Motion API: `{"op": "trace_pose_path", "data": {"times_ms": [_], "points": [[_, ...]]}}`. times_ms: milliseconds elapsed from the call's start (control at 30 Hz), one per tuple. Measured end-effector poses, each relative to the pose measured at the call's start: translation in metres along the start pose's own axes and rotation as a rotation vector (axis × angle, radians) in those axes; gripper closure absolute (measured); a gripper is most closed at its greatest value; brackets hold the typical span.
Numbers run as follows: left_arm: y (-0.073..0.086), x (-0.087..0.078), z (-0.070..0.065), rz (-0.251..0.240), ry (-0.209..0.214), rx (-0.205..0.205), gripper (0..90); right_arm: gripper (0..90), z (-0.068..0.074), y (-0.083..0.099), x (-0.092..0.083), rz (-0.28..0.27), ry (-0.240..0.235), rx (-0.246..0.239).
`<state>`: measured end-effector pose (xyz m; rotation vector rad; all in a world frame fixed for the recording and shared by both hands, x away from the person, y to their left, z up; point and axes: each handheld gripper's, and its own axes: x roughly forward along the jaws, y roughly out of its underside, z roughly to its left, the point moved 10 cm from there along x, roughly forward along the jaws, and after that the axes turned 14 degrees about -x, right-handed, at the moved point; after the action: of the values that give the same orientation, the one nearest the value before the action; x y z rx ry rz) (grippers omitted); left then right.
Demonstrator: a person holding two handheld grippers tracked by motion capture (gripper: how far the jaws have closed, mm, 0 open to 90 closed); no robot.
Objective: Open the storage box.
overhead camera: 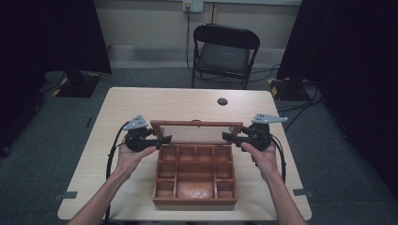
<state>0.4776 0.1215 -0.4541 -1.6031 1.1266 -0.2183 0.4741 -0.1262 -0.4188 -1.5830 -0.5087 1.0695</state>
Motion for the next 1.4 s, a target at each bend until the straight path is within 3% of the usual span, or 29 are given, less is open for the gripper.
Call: {"op": "trace_pose_path", "data": {"times_ms": [300, 633, 867, 1067, 1167, 1400], "points": [[-0.001, 0.003, 0.006, -0.007, 0.011, -0.029, 49.9, 47.5, -0.009, 0.006, 0.009, 0.015, 0.017, 0.008], [-0.005, 0.008, 0.012, -0.003, -0.004, -0.029, 51.9, 50.3, -0.019, 0.01, 0.015, 0.015, 0.036, 0.015], [-0.006, 0.01, 0.016, -0.009, -0.006, -0.042, 52.4, 50.4, -0.023, 0.015, 0.022, 0.038, 0.057, -0.003], [-0.004, 0.011, 0.018, -0.001, -0.008, -0.046, 53.5, 51.0, -0.025, 0.017, 0.024, 0.027, 0.041, 0.02], [-0.005, 0.013, 0.02, -0.012, -0.014, -0.072, 53.5, 51.4, -0.028, 0.02, 0.027, 0.032, 0.048, 0.022], [-0.006, 0.015, 0.024, -0.012, -0.022, -0.072, 54.3, 52.2, -0.033, 0.022, 0.031, 0.027, 0.054, 0.031]]}}
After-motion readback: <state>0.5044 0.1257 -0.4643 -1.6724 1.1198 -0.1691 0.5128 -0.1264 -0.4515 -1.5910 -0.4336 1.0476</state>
